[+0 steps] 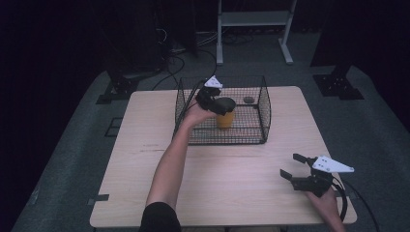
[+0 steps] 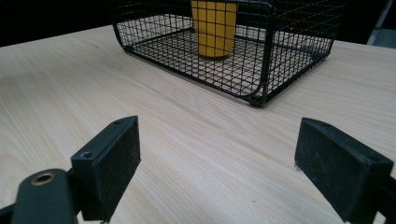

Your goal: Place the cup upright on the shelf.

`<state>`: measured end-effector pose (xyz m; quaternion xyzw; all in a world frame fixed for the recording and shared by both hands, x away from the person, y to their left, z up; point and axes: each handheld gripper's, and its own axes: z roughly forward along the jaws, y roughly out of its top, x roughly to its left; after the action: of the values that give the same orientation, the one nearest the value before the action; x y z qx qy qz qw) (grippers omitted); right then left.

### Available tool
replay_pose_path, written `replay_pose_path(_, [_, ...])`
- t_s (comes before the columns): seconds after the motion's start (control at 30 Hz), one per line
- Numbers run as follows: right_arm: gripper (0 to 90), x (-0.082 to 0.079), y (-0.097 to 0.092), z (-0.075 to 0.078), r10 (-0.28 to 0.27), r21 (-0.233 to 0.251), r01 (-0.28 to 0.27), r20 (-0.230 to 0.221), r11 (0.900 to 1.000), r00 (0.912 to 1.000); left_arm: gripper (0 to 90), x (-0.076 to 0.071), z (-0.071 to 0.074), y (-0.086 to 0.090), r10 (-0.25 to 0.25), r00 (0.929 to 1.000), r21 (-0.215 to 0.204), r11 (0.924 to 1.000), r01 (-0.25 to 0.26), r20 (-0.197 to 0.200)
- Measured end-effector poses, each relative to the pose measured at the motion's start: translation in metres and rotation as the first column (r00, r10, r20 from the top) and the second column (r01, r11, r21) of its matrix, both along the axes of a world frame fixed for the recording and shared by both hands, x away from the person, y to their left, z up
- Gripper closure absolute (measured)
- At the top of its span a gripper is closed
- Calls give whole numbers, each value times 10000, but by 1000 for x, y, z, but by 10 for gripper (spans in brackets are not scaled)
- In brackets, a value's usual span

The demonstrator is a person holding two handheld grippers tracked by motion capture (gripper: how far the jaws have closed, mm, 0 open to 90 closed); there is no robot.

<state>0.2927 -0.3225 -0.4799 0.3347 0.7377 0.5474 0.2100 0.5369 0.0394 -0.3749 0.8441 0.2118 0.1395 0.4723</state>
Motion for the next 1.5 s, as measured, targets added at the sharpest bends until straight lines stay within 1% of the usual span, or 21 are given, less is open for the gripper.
replay_pose_path(0.23, [133,1,-2,0,21,95,-21,9,10000,10000,39,-6,8,3,-33,10000,-135,9999,35,84])
replay_pose_path(0.3, [133,0,-1,0,15,77,-16,15,10000,10000,38,-10,12,5,-70,9999,-260,9996,73,92])
replay_pose_path(0.43, [133,0,-1,0,-18,62,18,8,10000,10000,37,-17,16,8,-126,9999,-226,9997,128,74])
replay_pose_path(0.5, [132,0,-1,0,-24,36,24,-5,10000,10000,37,-21,19,9,-132,9997,-169,9998,135,201])
replay_pose_path(0.63, [132,-1,0,0,-73,-21,73,19,10000,10000,37,-27,23,12,-118,9994,-143,9998,123,311])
replay_pose_path(0.67, [132,-1,0,0,-80,-37,80,22,10000,10000,37,-31,25,14,-98,9995,-265,9996,106,295])
replay_pose_path(0.7, [132,-1,0,0,-78,-43,78,23,10000,10000,37,-33,26,16,-93,9996,-343,9994,102,274])
replay_pose_path(0.73, [132,-1,0,0,-77,-47,77,18,10000,10000,37,-33,26,16,-93,9996,-343,9994,102,274])
replay_pose_path(0.77, [132,-1,0,0,-73,-51,73,18,10000,10000,37,-37,27,18,-107,9995,-305,9995,116,289])
replay_pose_path(0.83, [132,-1,0,0,-72,-54,73,19,10000,10000,35,-39,27,19,-111,9996,-406,9991,122,274])
replay_pose_path(0.87, [132,-1,0,0,-80,-65,80,17,9999,10000,35,-44,28,22,-154,9994,-464,9988,169,316])
replay_pose_path(0.97, [132,-1,1,0,-94,-86,94,21,9999,10000,35,-51,30,24,-195,9991,-452,9988,212,387])
replay_pose_path(1.03, [132,-1,1,0,-94,-74,94,27,9999,10000,34,-53,30,25,-202,9993,-453,9987,217,327])
replay_pose_path(1.13, [132,-1,0,0,-104,-29,104,18,9999,9999,33,-62,32,29,-233,9992,-722,9971,257,338])
replay_pose_path(1.2, [132,-1,0,0,-97,-52,97,37,9999,9999,33,-68,33,32,-262,9990,-822,9962,291,360])
replay_pose_path(1.23, [132,-1,0,0,-97,-52,97,37,9999,9999,33,-68,33,32,-262,9990,-822,9962,291,360])
replay_pose_path(1.27, [132,-2,0,0,-105,-57,105,43,9999,9999,33,-74,32,34,-302,9990,-987,9946,334,339])
replay_pose_path(1.3, [132,-2,0,0,-105,-57,105,38,9999,9999,33,-74,32,34,-302,9990,-987,9946,334,339])
replay_pose_path(1.37, [132,-1,0,0,-114,-61,114,36,9999,9999,33,-81,32,38,-338,9985,-980,9945,378,425])
replay_pose_path(1.47, [132,-2,1,0,-128,-78,128,33,9999,9999,33,-88,30,42,-326,9988,-1116,9931,366,373])
replay_pose_path(1.5, [132,-2,1,0,-133,-95,134,30,9999,9999,33,-91,29,45,-355,9985,-1087,9933,398,414])
